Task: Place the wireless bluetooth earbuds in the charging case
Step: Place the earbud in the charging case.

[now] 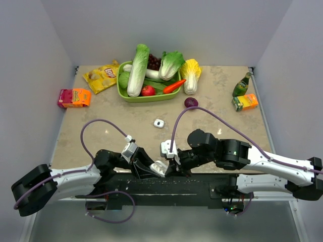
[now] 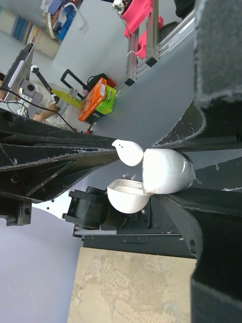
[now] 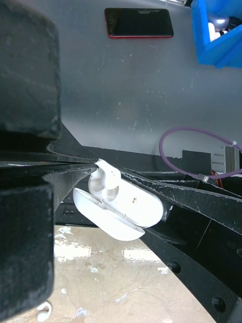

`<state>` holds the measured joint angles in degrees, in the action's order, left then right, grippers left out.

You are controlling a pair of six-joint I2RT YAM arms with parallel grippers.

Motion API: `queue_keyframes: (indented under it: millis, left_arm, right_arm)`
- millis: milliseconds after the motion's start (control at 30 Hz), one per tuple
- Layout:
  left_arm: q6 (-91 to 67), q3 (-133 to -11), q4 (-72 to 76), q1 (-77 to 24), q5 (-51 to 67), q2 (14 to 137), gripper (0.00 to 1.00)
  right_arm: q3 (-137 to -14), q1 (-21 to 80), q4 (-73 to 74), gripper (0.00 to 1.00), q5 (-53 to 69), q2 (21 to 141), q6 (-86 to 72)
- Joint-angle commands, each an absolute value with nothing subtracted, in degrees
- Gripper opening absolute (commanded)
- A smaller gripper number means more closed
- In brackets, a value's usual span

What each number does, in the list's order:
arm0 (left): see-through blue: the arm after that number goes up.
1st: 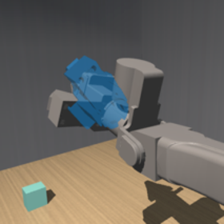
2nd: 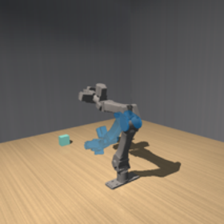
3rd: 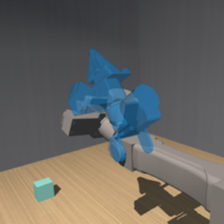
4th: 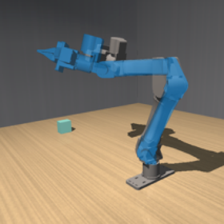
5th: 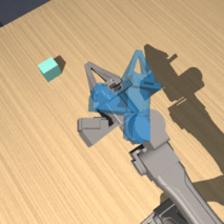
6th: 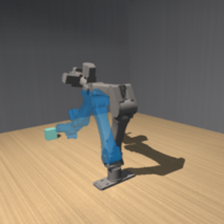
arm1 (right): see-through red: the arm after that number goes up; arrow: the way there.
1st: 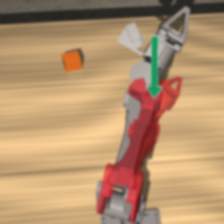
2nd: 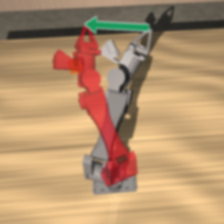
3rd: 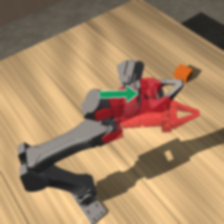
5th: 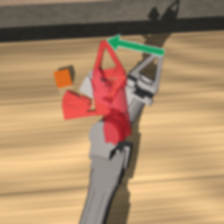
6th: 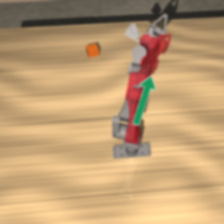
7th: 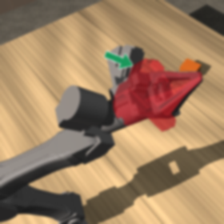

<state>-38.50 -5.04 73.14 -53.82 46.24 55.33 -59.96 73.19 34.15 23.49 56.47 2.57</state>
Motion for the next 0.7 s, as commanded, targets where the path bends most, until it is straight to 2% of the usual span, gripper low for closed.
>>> queue_keyframes:
  millis: [0,667]
  left_arm:
    - [-39.4,-6.4,102.1,-54.3,46.2,54.2,0.00]
    - [-39.4,-6.9,102.8,-54.3,45.5,52.5,0.00]
  right_arm:
    - [-59.6,73.5,31.7,0.00,22.7,55.5,2.3]
    - [-58.7,73.4,31.2,0.00,21.4,54.3,1.9]
